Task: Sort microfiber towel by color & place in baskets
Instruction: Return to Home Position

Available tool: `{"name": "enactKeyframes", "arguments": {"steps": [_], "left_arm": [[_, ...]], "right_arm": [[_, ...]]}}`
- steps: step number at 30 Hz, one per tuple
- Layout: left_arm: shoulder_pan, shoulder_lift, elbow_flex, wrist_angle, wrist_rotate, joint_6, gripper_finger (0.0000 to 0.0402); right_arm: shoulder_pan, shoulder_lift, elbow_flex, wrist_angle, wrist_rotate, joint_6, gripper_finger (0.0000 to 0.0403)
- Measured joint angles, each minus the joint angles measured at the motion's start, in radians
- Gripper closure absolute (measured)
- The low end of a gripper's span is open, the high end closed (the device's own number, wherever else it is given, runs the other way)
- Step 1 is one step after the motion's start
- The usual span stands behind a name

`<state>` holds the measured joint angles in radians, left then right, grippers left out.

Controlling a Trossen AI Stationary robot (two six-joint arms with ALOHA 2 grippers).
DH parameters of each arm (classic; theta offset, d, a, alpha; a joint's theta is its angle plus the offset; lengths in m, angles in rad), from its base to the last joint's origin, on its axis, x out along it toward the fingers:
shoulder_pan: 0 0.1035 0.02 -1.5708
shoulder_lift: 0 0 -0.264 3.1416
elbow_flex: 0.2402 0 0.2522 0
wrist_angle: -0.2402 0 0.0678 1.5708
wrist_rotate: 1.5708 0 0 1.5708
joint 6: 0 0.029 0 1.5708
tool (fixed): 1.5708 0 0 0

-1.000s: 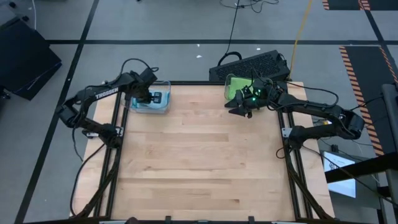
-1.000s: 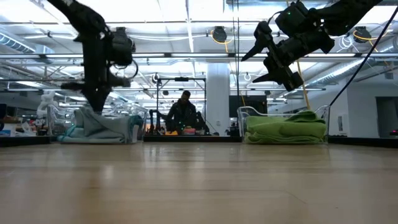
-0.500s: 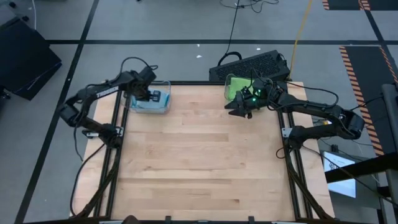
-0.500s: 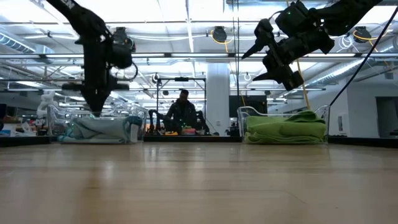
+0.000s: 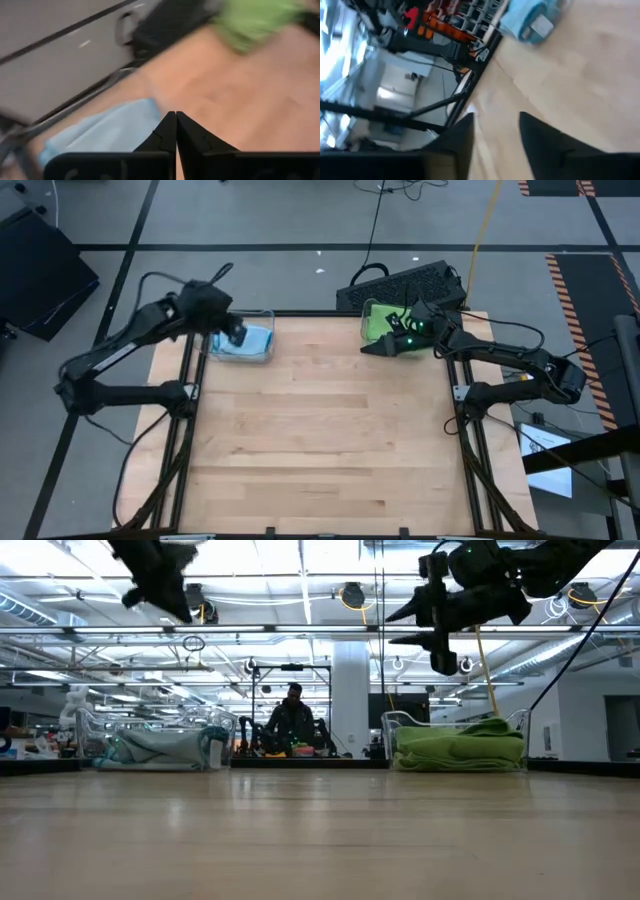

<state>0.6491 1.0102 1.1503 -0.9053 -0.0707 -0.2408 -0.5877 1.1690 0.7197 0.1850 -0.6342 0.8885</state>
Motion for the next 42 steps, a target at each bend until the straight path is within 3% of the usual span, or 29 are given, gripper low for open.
{"name": "enactKeyframes", "arguments": {"steps": [3,7,12,16,24,30,36,42], "left_arm": [[-0.073,-0.071,0.0,-0.002,0.077,0.041,0.0383],[-0.146,-0.131,0.0,0.033,0.139,-0.057,0.0373],[-0.275,-0.148,0.0,0.18,0.159,-0.019,0.0385],[-0.368,-0.147,-0.038,0.257,0.073,0.05,0.0396],[-0.427,-0.147,-0.262,0.518,0.043,0.091,0.0398],[-0.428,-0.147,-0.37,0.475,-0.035,-0.01,0.0387],[-0.429,-0.163,-0.479,0.512,0.027,0.076,0.0383],[-0.477,-0.204,-0.694,0.917,0.108,0.035,0.0396]], "right_arm": [[0.0,0.0,0.0,0.02,-0.003,-0.11,0.0325],[0.0,0.0,0.0,0.076,-0.071,-0.22,0.0394],[0.013,-0.068,0.0,0.181,-0.073,-0.445,0.0401],[0.029,-0.173,0.0,0.177,-0.072,-0.678,0.0402],[0.091,-0.35,0.0,0.054,0.06,-0.768,0.0402],[0.142,-0.409,0.0,-0.068,0.125,-0.819,0.0403],[0.196,-0.426,0.0,-0.094,0.166,-0.901,0.0403],[0.224,-0.425,0.0,-0.165,0.199,-0.961,0.0403]]}}
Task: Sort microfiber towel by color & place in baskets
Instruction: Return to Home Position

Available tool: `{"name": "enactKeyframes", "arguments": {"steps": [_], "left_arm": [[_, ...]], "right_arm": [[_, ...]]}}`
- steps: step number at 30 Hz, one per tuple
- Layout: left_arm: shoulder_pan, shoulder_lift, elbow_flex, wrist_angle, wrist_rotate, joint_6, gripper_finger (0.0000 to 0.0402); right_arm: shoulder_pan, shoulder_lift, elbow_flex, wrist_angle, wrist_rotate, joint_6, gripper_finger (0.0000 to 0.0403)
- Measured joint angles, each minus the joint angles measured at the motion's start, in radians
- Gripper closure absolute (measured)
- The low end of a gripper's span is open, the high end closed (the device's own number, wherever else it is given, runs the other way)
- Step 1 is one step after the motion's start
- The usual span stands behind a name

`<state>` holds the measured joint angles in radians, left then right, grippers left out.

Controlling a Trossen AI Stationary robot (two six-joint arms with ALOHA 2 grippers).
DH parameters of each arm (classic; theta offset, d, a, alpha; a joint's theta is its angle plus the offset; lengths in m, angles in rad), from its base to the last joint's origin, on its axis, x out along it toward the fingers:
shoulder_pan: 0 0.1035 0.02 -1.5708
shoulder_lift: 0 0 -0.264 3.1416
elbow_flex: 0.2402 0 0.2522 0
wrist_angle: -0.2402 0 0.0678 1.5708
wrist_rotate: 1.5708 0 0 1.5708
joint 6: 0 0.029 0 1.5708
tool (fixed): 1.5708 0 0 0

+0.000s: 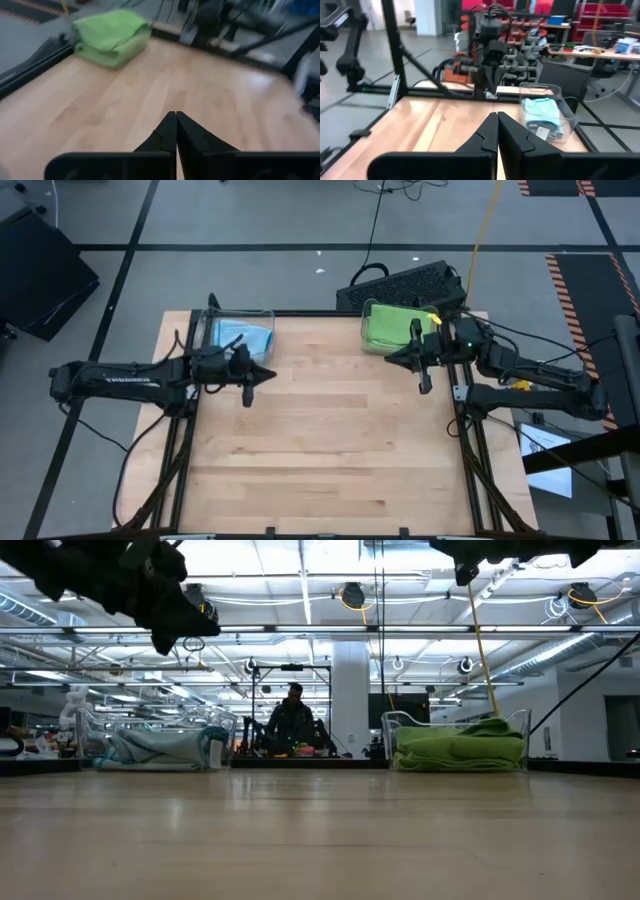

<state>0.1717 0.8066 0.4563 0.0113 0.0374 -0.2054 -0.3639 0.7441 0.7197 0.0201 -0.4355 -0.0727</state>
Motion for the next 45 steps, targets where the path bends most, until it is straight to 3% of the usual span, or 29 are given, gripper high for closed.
{"name": "enactKeyframes", "arguments": {"steps": [4,13,25,37,45], "left_arm": [[-0.052,-0.012,-0.111,0.171,-0.031,-0.025,0.0399],[-0.093,-0.018,-0.24,0.329,-0.039,-0.042,0.0399],[-0.109,-0.018,-0.445,0.649,-0.072,-0.104,0.04],[-0.109,-0.033,-0.447,0.654,-0.095,0.03,0.0401],[-0.119,-0.145,-0.447,0.643,-0.104,0.054,0.0401]], "right_arm": [[0.029,-0.006,-0.022,0.025,0.043,-0.026,0.0403],[0.046,-0.086,-0.21,0.211,0.151,0.002,0.0403],[0.041,-0.274,-0.437,0.309,0.144,-0.021,0.0403],[0.041,-0.503,-0.637,0.415,0.143,-0.009,0.0403],[0.033,-0.672,-0.697,0.384,0.145,0.063,0.0403]]}}
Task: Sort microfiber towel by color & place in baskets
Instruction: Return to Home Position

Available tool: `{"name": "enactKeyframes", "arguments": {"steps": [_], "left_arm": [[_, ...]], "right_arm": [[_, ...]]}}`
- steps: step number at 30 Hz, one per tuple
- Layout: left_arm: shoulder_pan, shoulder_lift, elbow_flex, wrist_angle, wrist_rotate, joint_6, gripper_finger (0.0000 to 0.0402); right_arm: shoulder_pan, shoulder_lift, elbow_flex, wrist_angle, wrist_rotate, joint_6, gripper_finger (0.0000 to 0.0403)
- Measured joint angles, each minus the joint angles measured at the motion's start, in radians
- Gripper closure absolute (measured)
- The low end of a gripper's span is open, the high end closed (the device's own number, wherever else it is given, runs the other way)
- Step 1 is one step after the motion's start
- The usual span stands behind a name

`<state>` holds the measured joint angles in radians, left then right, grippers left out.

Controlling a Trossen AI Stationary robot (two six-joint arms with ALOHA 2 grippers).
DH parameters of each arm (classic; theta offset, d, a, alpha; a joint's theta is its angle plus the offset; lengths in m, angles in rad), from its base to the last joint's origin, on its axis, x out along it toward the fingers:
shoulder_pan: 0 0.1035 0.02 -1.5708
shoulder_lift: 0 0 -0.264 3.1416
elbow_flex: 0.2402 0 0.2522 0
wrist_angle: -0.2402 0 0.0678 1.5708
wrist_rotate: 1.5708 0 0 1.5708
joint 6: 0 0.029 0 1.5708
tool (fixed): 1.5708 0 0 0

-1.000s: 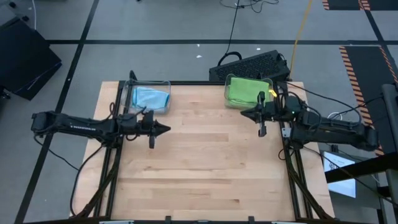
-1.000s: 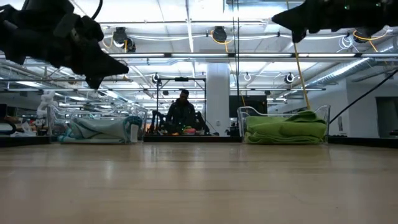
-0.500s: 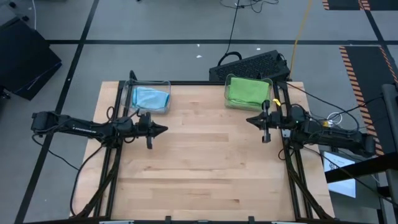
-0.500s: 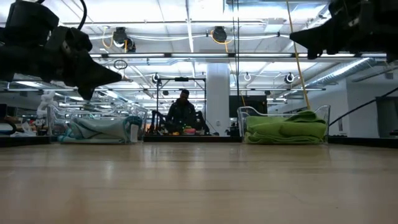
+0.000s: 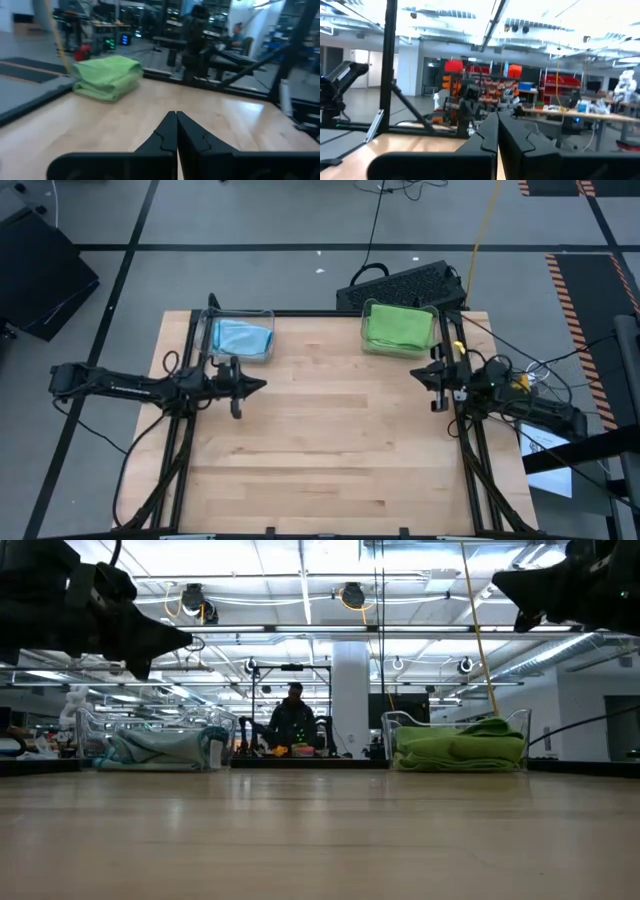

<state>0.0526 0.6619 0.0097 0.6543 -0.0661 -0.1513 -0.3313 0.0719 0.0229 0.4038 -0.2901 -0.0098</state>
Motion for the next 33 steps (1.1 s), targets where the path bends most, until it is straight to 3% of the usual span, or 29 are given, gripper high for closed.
{"name": "enactKeyframes", "arguments": {"steps": [10,30,33], "left_arm": [[0.002,-0.149,0.0,-0.149,-0.029,0.058,0.0401],[0.002,-0.659,0.001,-0.577,-0.047,0.166,0.0401],[0.003,-0.66,0.001,-0.599,-0.055,0.175,0.0401]], "right_arm": [[-0.011,-0.07,-0.003,-0.223,-0.043,-0.082,0.0403],[-0.011,-0.07,-0.006,-0.172,0.011,-0.288,0.0403],[-0.011,-0.07,-0.006,-0.176,0.056,-0.339,0.0403]]}}
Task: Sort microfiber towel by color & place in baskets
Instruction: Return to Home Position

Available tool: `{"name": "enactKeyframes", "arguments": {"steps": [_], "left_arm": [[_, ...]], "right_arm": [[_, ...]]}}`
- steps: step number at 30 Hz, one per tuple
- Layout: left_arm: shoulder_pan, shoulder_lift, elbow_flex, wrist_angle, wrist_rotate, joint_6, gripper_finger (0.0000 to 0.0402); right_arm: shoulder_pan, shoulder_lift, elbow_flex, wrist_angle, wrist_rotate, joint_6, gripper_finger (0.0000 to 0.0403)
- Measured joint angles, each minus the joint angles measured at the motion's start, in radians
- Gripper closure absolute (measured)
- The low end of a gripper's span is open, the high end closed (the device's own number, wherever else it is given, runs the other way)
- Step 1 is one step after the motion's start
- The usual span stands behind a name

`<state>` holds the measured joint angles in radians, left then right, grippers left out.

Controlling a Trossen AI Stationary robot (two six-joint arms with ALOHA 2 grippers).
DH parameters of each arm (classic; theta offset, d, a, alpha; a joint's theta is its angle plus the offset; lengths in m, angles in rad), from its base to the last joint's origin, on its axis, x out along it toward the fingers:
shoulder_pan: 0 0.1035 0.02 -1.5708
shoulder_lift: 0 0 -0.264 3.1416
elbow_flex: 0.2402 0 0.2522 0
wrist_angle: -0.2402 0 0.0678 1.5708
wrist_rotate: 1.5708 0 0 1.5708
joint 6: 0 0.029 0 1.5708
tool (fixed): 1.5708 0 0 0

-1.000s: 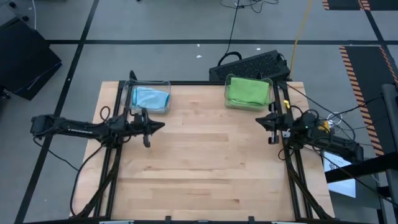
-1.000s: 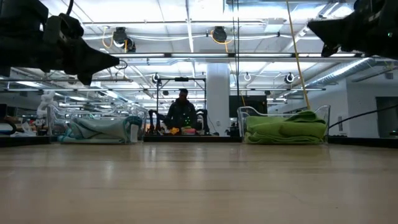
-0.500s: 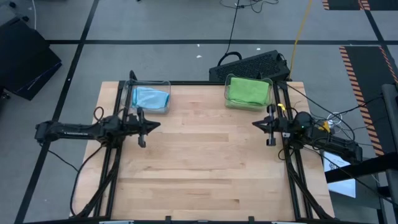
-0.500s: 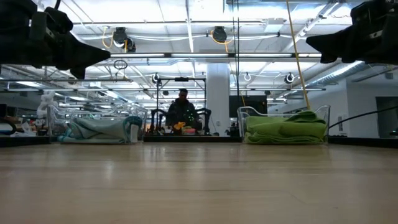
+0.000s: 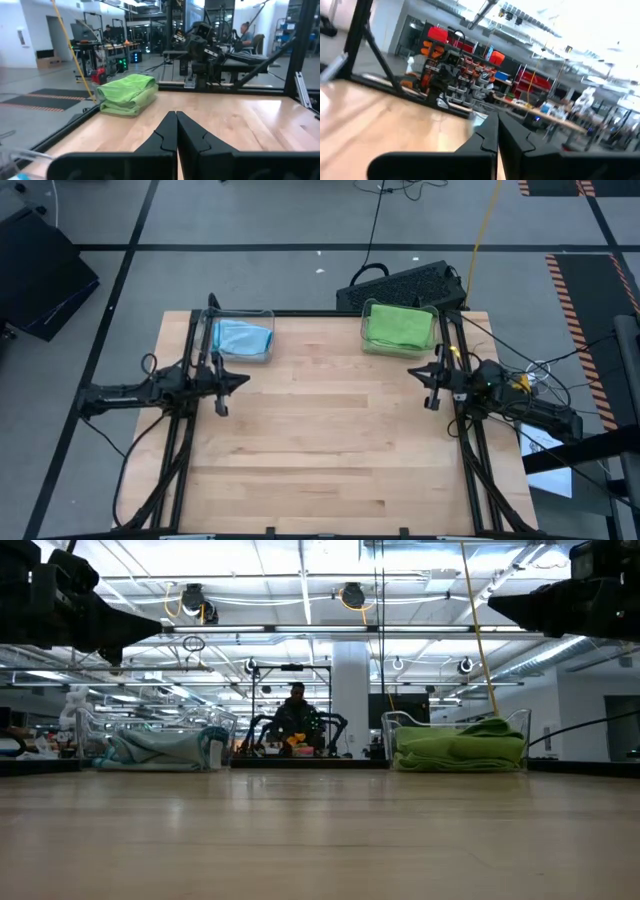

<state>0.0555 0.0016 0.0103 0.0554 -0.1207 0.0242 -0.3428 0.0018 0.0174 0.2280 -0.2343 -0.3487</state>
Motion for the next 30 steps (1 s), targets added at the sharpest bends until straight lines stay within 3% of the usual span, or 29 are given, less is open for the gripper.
{"name": "enactKeyframes", "arguments": {"steps": [8,30], "left_arm": [[0.0,0.0,0.002,-0.025,0.016,0.073,0.0401],[0.0,0.0,0.001,-0.001,0.169,0.152,0.0395]], "right_arm": [[-0.003,0.0,0.0,-0.001,-0.002,-0.056,0.0403],[-0.003,0.001,0.0,-0.13,-0.003,0.113,0.0403]]}}
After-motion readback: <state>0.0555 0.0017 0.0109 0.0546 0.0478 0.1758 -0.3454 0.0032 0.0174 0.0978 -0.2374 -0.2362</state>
